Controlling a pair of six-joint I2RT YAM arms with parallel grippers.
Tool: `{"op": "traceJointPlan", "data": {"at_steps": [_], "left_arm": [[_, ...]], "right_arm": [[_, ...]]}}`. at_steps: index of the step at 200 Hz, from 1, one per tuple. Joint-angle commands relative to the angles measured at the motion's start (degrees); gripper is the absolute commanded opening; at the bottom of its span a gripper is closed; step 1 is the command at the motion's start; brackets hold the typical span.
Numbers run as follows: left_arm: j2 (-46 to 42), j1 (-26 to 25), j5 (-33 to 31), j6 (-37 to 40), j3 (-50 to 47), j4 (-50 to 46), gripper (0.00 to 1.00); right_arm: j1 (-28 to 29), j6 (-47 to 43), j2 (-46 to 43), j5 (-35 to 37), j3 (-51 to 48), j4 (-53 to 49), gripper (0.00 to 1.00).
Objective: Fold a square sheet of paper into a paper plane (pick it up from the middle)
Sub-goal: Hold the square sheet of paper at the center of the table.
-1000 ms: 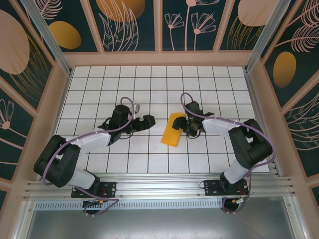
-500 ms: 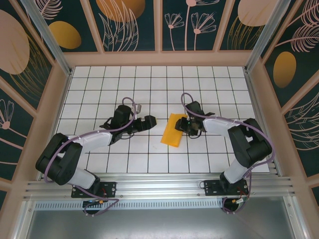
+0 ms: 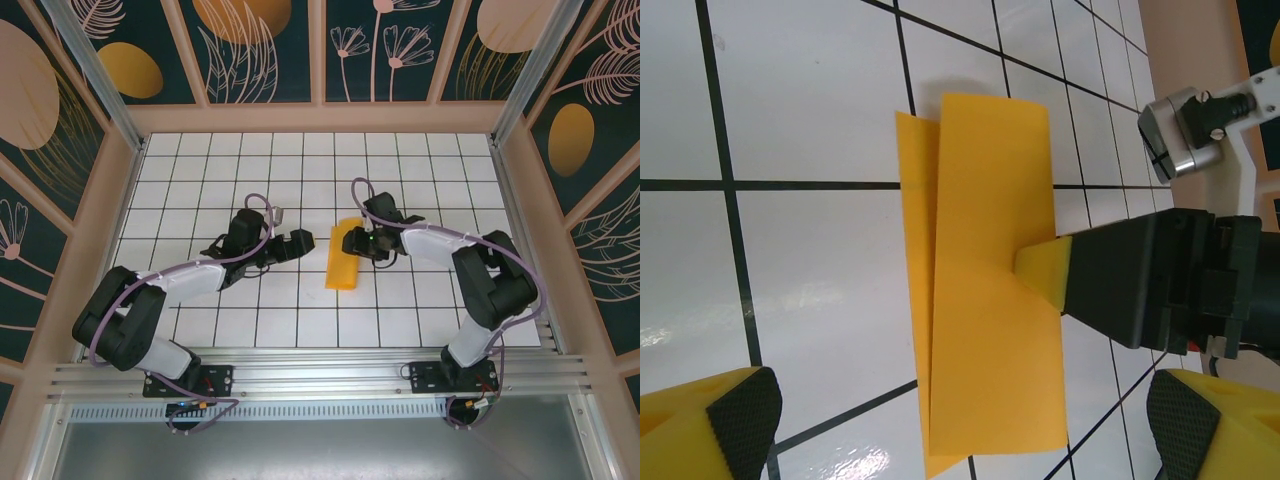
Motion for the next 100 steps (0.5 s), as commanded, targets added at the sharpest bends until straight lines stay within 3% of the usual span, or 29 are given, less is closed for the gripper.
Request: {"op": "traceJointPlan", "data": {"at_steps": [1, 37, 100], "left_arm": [[0.75, -0.32, -0.11, -0.65, 1.45, 1.3, 0.96], [0.84, -0.33, 0.11, -1.03, 1.18, 1.89, 0.96], [1.49, -0.29, 0.67, -0.91, 1.52, 2.15, 0.96]], "right_arm": [[0.02, -5.21, 2.34, -1.66, 1.49, -1.7, 0.51], [-0.1, -6.36, 5.35, -0.94, 3.69, -3.75, 0.58], [-0.18, -8.57, 7.12, -0.82, 4.75, -5.34, 0.59]]}}
